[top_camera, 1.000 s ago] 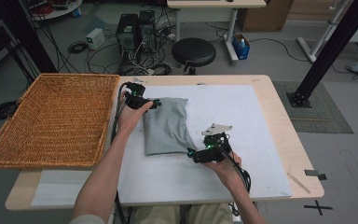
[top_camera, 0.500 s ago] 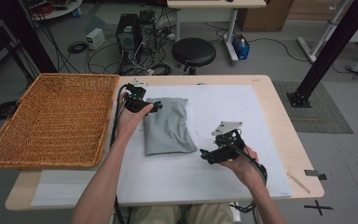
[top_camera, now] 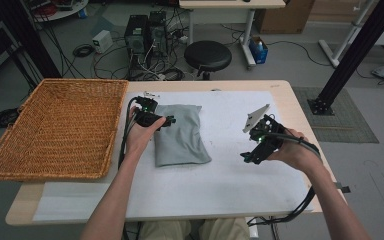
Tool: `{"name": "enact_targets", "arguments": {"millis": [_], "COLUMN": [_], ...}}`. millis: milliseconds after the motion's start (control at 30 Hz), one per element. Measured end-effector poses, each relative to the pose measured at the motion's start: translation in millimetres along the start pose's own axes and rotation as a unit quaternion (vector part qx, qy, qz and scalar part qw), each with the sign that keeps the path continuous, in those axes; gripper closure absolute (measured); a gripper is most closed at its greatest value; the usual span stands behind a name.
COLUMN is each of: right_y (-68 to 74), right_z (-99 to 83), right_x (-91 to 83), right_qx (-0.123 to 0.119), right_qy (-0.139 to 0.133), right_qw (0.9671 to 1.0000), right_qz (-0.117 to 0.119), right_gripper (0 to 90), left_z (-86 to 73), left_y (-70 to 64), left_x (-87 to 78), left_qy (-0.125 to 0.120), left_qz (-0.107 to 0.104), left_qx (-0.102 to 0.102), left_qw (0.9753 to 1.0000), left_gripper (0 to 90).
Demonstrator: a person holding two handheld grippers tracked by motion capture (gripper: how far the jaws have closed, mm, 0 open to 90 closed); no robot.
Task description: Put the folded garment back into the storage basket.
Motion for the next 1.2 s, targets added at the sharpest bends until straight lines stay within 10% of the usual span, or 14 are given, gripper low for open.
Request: {"name": "enact_targets", "arguments": {"millis": [133,367,600,900,1200], "right_y": [-9.5,-23.8,-29.0,-29.5,-29.2], "right_z": [-5.1,-12.8,-15.9,-17.3,-15.5], "right_x": [-12.7,-34.7,-42.2,-53.3,-51.8], "right_qx": [-0.026,-0.019,-0.034,-0.036,-0.036], "right_qy": [0.042,0.053,0.082,0.090,0.092], "right_qw": [0.9987,0.9984,0.9960,0.9953,0.9951], "right_qz": [0.013,0.009,0.009,0.003,-0.001], "right_gripper": [10.9,10.9,10.9,10.9,10.9], "left_z": [-4.7,-14.7,-27.3,-39.4,-36.2], "left_y": [0.4,3.1,1.9,1.8,0.0], "left_x": [1.2,6.8,17.7,28.1,33.6], "left_qy": [0.033,0.098,0.172,0.233,0.244], "left_qz": [-0.001,0.004,-0.017,-0.005,-0.014], "left_qx": [-0.028,-0.100,-0.170,-0.211,-0.221], "left_qw": [0.9991,0.9901,0.9702,0.9493,0.9441], "left_gripper": [18.6,18.6,18.6,18.6,18.7]}}
Point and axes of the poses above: each handheld gripper's, and its own axes: x roughly forward along the jaws, z roughly out of its top, y roughly to its left, the point moved 6 cm from there along x, roughly forward along the jaws, and after that the axes turned 8 degrees about z, right-handed, at the moved point
